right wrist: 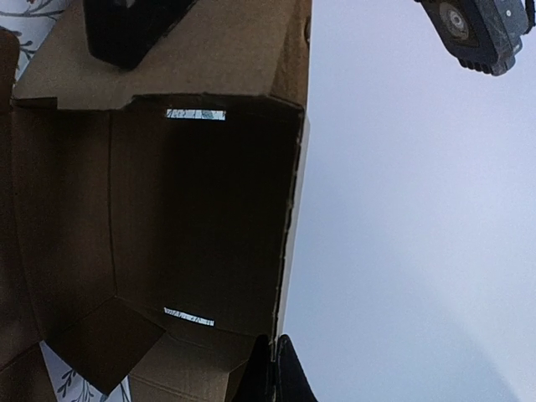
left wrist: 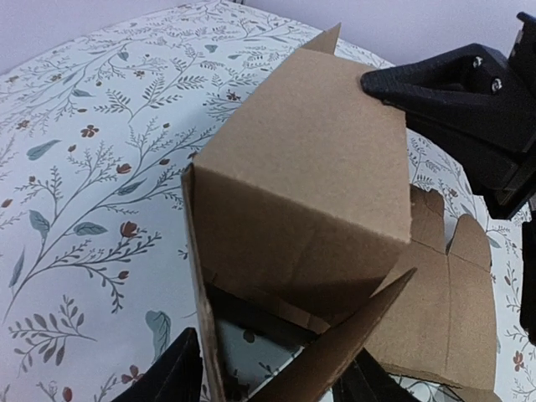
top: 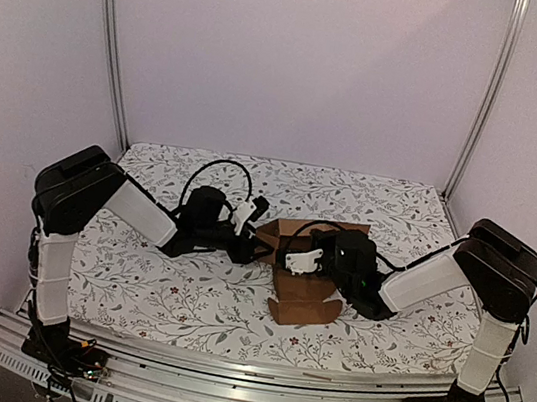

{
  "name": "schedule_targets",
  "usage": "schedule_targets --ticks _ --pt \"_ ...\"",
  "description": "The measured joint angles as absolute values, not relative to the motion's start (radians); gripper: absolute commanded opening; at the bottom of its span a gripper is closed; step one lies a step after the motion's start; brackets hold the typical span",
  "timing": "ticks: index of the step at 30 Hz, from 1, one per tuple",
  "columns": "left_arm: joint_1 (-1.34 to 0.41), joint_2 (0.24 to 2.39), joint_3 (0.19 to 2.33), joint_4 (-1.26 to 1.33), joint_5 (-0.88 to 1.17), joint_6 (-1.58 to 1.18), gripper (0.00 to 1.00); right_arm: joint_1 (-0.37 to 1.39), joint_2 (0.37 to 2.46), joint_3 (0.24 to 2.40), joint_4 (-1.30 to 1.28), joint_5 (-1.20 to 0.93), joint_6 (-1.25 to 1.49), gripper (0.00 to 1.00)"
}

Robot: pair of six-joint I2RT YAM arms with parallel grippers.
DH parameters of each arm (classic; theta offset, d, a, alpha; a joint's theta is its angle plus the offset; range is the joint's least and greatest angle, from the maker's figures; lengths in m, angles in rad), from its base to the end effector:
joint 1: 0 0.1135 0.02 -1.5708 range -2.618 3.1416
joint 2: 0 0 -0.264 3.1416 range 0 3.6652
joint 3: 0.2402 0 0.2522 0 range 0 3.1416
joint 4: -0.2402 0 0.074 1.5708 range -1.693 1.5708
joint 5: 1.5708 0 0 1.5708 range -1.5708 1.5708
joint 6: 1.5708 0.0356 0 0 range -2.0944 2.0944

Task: Fold the paper box

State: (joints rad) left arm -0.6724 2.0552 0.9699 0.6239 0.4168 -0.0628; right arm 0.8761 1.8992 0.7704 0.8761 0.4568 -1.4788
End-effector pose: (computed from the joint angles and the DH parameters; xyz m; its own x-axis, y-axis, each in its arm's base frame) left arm 0.3084 -0.2640 0.1110 -0.4011 0.2460 -0.8824 0.8296 0.5060 -0.2361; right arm 0.2468 0.2717 0.1411 0.3996 -0.9164 0.0209 -0.1976 -0.1083 -0.9743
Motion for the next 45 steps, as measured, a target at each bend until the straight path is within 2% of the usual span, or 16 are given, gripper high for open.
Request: schedule_targets --ticks 12,15,20,26,32,45 --pt "-0.746 2.092 0.981 0.685 0.332 -0.053 0.42 0.875 1.899 0.747 0.897 0.477 -1.498 0.0" --pt "-0.762 2.111 0.981 0.731 0.296 -0.054 0.43 0.873 1.899 0.737 0.907 0.487 -1.506 0.0" --pt "-0.791 2.121 0.954 0.805 0.231 -0.052 0.44 0.872 1.899 0.707 0.947 0.489 -1.544 0.07" --pt "-0.83 2.121 0.93 0.864 0.145 -0.036 0.43 0.872 1.897 0.687 0.96 0.489 -1.578 0.05" --pt "-0.838 2.139 0.955 0.878 0.122 -0.034 0.36 0.87 1.868 0.688 0.926 0.495 -1.568 0.02" --pt "-0.87 2.183 1.015 0.88 0.039 -0.052 0.33 0.868 1.84 0.696 0.844 0.524 -1.533 0.05"
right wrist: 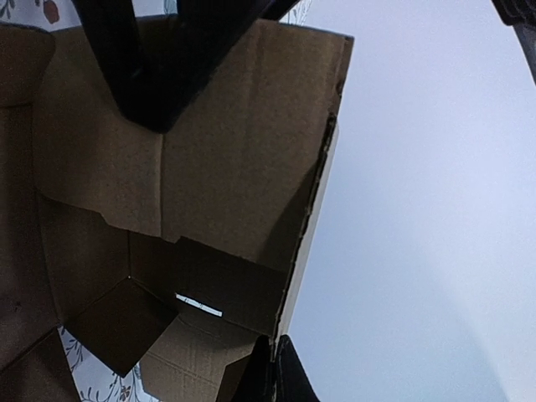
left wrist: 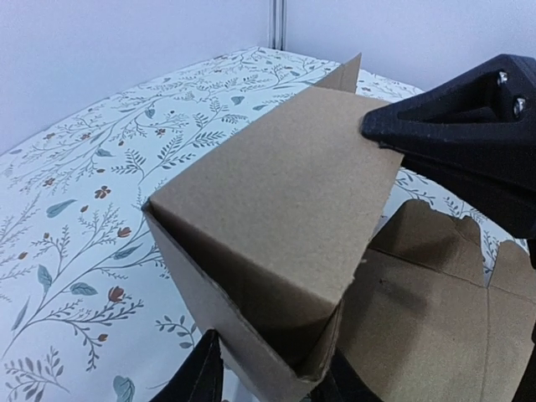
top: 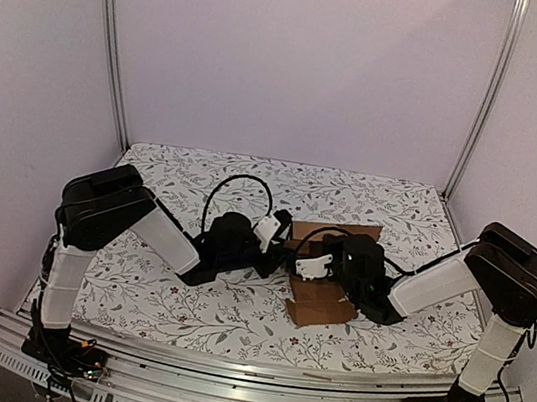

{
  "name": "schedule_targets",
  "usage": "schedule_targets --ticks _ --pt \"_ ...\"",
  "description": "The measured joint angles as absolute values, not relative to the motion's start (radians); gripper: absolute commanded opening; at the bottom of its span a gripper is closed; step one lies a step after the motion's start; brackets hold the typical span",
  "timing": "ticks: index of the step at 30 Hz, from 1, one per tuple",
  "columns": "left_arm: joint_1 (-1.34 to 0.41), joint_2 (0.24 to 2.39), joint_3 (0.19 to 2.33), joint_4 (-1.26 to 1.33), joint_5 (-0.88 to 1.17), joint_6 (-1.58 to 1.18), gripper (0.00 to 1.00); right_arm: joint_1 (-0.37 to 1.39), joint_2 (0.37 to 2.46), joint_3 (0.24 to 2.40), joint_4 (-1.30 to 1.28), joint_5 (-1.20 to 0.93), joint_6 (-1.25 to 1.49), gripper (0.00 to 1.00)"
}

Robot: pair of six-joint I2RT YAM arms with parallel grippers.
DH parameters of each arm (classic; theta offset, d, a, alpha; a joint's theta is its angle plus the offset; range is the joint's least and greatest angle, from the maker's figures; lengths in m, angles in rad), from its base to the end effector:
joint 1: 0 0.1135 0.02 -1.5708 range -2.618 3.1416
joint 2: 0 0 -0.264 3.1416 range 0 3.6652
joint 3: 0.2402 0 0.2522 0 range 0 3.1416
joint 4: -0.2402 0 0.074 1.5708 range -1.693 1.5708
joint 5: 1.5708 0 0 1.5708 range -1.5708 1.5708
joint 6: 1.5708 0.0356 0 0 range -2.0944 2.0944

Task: Fold the paper box

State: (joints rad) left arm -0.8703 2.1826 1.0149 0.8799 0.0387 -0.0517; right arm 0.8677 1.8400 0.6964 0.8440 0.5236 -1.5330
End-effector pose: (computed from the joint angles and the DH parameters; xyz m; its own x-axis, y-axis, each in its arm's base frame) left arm 0.2748 -0.3281 0.0967 -0.2234 0.1849 -0.9570 0.7774 0.6261 -0.0605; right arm 0.2376 0.2528 0.1390 0.3443 -0.9322 0.1114 -0.2040 -0.1900 -0.9603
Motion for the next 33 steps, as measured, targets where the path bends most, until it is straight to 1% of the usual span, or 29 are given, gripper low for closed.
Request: schedule_targets --ticks 4,8,11,14,18,22,25,30,33 --pt "-0.9 2.196 1.015 0.911 -0.041 -0.044 0.31 0.868 1.828 0.696 0.815 0.531 -1.528 0.1" --pt "-0.937 2.217 1.015 0.969 -0.129 -0.028 0.28 0.87 1.792 0.698 0.737 0.529 -1.506 0.21" --pt "-0.962 2.221 1.018 1.013 -0.186 -0.022 0.27 0.872 1.763 0.723 0.639 0.528 -1.486 0.28" --pt "-0.962 2.222 1.026 1.038 -0.234 -0.024 0.27 0.862 1.742 0.789 0.501 0.53 -1.448 0.31" --pt "-0.957 2.223 1.038 1.045 -0.283 -0.029 0.27 0.844 1.731 0.934 0.242 0.51 -1.349 0.32" --pt "-0.964 2.226 1.065 1.042 -0.278 -0.034 0.27 0.827 1.72 1.043 0.028 0.455 -1.23 0.31" --pt "-0.965 2.226 1.081 1.034 -0.27 -0.033 0.27 0.811 1.714 1.058 -0.052 0.422 -1.166 0.29" --pt "-0.966 2.228 1.084 1.003 -0.254 -0.032 0.28 0.802 1.714 1.056 -0.118 0.387 -1.106 0.28" --pt "-0.966 2.225 1.069 1.011 -0.247 -0.036 0.33 0.793 1.714 1.064 -0.162 0.36 -1.07 0.29"
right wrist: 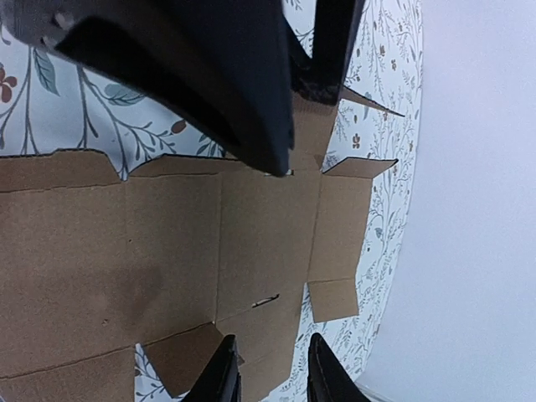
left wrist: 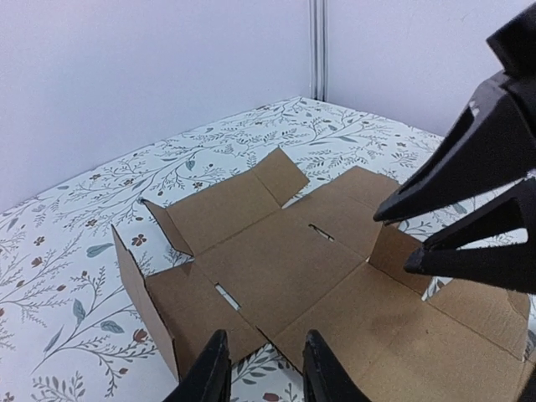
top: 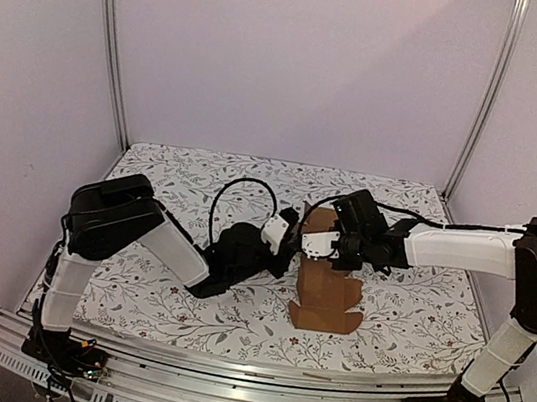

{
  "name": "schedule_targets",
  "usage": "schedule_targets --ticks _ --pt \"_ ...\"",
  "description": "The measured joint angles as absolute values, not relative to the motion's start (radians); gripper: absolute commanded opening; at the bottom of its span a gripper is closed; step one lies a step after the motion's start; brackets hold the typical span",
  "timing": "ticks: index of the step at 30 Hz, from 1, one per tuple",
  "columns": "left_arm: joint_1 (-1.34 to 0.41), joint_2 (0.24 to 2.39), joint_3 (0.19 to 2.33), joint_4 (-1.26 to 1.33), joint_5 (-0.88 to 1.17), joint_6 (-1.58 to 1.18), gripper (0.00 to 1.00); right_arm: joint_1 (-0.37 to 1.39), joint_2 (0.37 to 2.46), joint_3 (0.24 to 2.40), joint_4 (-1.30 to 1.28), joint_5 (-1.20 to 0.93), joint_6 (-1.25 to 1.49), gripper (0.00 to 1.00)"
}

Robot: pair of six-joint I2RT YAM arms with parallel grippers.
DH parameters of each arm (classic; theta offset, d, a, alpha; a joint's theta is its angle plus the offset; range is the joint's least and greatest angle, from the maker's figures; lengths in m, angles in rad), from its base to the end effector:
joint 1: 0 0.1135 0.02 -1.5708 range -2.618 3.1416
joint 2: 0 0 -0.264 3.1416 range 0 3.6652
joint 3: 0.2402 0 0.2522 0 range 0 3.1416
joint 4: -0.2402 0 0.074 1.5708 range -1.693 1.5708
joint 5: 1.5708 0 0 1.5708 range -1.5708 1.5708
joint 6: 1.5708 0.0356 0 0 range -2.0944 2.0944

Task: Fold the paper box

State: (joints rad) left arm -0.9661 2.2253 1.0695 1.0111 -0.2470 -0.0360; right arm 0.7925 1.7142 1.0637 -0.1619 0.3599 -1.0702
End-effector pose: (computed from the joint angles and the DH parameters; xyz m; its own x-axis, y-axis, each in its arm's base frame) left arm 0.2583 -0.3585 0.1073 -0.1057 0.0915 -0.9902 0.6568 0.7541 -0.0004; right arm 0.2636 0.2496 0.1963 0.1909 -0.9759 -0.1058 -0.6854 -0.0554 -0.7261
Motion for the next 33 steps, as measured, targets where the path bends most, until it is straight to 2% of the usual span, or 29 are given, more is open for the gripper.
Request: schedule_targets --ticks 4,8,14,22,26,29,33 --pt "-0.959 2.167 0.984 0.982 -0.247 -0.105 0.45 0.727 1.715 1.179 -0.329 0.26 -0.998 0.32" --pt "-0.928 2.038 0.997 0.795 -0.24 -0.236 0.52 0.602 1.721 1.346 -0.405 0.16 -0.894 0.36" --pt "-0.839 2.0 1.295 0.405 -0.176 -0.399 0.55 0.499 1.775 1.409 -0.442 0.103 -0.723 0.41" --pt "-0.828 2.14 1.702 -0.122 -0.169 -0.53 0.56 0.47 1.827 1.388 -0.498 0.053 -0.535 0.44" --pt "-0.829 2.242 1.858 -0.317 -0.174 -0.558 0.54 0.456 1.824 1.353 -0.499 0.03 -0.49 0.45" --pt "-0.829 2.318 1.953 -0.427 -0.181 -0.572 0.45 0.443 1.822 1.33 -0.506 0.007 -0.47 0.45" --pt "-0.829 2.361 1.976 -0.514 -0.202 -0.591 0.33 0.428 1.818 1.32 -0.51 -0.015 -0.452 0.46"
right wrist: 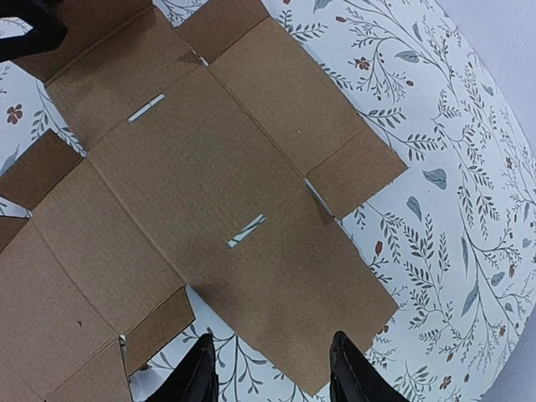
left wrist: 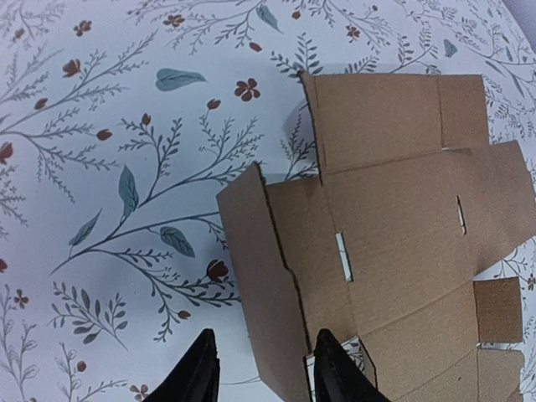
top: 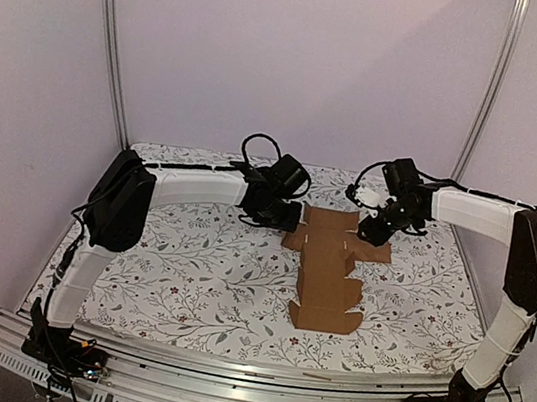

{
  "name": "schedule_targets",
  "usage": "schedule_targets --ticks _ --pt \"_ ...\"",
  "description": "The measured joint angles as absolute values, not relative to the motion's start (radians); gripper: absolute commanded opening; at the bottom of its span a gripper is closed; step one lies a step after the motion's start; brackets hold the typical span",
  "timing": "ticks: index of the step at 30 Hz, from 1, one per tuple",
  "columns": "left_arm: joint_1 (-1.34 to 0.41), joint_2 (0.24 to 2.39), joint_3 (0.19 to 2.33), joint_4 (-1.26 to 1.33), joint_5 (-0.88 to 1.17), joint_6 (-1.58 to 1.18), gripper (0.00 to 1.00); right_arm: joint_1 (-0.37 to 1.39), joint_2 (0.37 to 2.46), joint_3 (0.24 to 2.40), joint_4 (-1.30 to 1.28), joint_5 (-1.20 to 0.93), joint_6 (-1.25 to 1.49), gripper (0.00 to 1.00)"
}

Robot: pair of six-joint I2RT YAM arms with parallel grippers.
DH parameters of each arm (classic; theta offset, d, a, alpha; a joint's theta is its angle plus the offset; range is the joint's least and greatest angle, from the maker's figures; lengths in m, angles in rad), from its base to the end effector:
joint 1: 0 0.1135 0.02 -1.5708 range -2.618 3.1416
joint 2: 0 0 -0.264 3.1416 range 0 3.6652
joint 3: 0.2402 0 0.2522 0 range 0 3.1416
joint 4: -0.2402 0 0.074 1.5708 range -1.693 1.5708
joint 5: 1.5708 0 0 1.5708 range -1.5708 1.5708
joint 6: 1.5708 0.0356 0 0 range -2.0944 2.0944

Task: Fold the paper box

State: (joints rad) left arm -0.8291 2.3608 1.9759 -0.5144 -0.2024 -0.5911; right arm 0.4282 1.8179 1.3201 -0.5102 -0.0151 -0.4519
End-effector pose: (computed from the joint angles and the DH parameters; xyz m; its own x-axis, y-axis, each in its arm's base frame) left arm 0.3598 -0.3821 0.1777 -0.7946 0.0591 -0.6043 0.2349 0.9477 -0.2160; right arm 0.3518 0.1612 0.2125 -0.5077 -0.7117 -0.4856 -0.7161 0.6619 -0.2215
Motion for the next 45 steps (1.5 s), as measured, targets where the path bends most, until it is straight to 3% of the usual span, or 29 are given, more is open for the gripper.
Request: schedule_targets --ticks 4,9,16,28,32,41,45 --pt "-0.829 2.37 1.976 -0.569 -0.224 -0.602 0.15 0.418 1.795 1.314 -0.513 -0.029 -0.445 0.46" --pt "-0.83 2.367 1.971 -0.57 -0.249 -0.593 0.0 0.416 1.768 1.316 -0.532 -0.046 -0.452 0.47" --pt "-0.845 2.226 1.747 -0.476 -0.286 -0.508 0.0 0.414 1.775 1.454 -0.713 -0.136 -0.562 0.69" --pt "-0.926 1.805 1.227 0.007 -0.386 -0.25 0.0 0.39 2.104 2.04 -1.068 -0.306 -0.617 0.75" --pt "-0.973 1.771 1.157 0.127 -0.416 -0.177 0.0 0.39 2.191 2.058 -1.151 -0.355 -0.606 0.72" --pt "-0.987 1.751 1.091 0.242 -0.469 -0.119 0.0 0.39 2.218 2.062 -1.248 -0.401 -0.612 0.5" --pt "-0.987 1.751 1.088 0.253 -0.48 -0.119 0.0 0.39 2.218 2.062 -1.275 -0.431 -0.63 0.46"
